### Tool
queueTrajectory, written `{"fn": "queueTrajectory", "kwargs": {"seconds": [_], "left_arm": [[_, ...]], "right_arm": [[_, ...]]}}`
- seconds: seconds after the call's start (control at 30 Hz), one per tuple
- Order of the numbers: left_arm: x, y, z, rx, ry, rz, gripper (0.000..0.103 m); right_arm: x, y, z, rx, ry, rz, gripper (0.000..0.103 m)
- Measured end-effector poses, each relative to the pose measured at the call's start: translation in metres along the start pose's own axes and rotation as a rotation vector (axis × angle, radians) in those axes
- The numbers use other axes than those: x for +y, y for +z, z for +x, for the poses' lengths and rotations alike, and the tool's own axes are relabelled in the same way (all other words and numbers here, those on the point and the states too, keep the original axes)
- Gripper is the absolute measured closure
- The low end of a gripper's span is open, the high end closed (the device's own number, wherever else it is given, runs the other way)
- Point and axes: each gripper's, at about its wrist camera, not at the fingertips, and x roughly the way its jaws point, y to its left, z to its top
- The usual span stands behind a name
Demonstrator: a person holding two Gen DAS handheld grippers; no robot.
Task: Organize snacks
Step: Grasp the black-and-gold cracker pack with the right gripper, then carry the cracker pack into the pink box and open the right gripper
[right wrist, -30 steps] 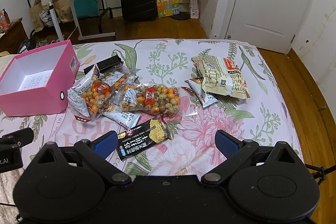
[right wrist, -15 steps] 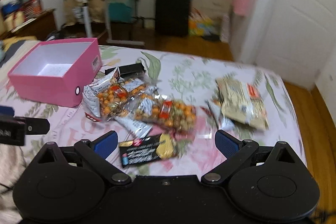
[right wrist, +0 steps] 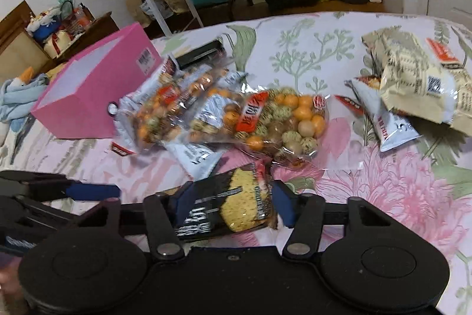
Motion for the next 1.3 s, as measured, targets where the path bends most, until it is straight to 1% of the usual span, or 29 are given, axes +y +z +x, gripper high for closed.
{"fn": "queueTrajectory", "kwargs": {"seconds": [0.07, 0.13, 0.17, 0.2, 0.23, 0.37, 0.43, 0.57, 0.67, 0.8, 0.9, 1.0, 1.1, 1.23, 1.3], "left_arm": [[0.0, -0.002, 0.017, 0.018, -0.015, -0.016, 0.041], [-0.002, -0.004, 0.028, 0.026, -0.006, -0.022, 0.045], [-0.003, -0.005, 0.028, 0.013, -0.014, -0.019, 0.05], [-0.004, -0.006, 0.027, 0.01, -0.034, -0.019, 0.059], [-0.005, -0.006, 0.026, 0.01, -0.032, -0.022, 0.059], [-0.002, -0.005, 0.019, 0.019, -0.042, -0.043, 0.06], [0.0, -0.006, 0.009, 0.012, -0.035, -0.041, 0.06], [0.008, -0.005, -0.02, -0.014, -0.017, -0.029, 0.06], [0.022, -0.002, -0.045, -0.048, 0.002, -0.019, 0.06], [0.04, 0.0, -0.081, -0.144, 0.081, 0.028, 0.058], [0.058, 0.005, -0.102, -0.179, 0.117, 0.043, 0.058], [0.083, 0.017, -0.12, -0.193, 0.139, 0.032, 0.058], [0.105, 0.033, -0.134, -0.199, 0.156, 0.018, 0.058], [0.141, 0.065, -0.147, -0.203, 0.177, -0.013, 0.058], [0.156, 0.081, -0.147, -0.214, 0.2, -0.008, 0.058]], "right_arm": [[-0.004, -0.002, 0.008, 0.008, -0.016, 0.008, 0.044], [-0.007, -0.004, 0.01, 0.011, -0.017, 0.013, 0.052], [-0.007, -0.004, 0.01, 0.02, -0.019, 0.013, 0.057], [-0.007, -0.005, 0.008, 0.029, -0.011, 0.016, 0.057], [-0.005, -0.005, 0.007, 0.036, -0.019, 0.021, 0.057], [0.0, -0.006, 0.0, 0.069, -0.037, 0.05, 0.059], [0.005, -0.004, -0.003, 0.095, -0.04, 0.064, 0.059], [0.029, 0.004, -0.013, 0.114, -0.024, 0.067, 0.057], [0.05, 0.015, -0.019, 0.129, 0.023, 0.066, 0.057], [0.081, 0.032, -0.024, 0.115, 0.103, 0.032, 0.058], [0.105, 0.046, -0.021, 0.112, 0.148, -0.005, 0.06], [0.126, 0.062, -0.013, 0.111, 0.179, -0.033, 0.064], [0.147, 0.08, -0.004, 0.097, 0.202, -0.062, 0.064], [0.176, 0.11, 0.012, 0.059, 0.209, -0.114, 0.064], [0.187, 0.127, 0.023, 0.041, 0.214, -0.128, 0.064]]}}
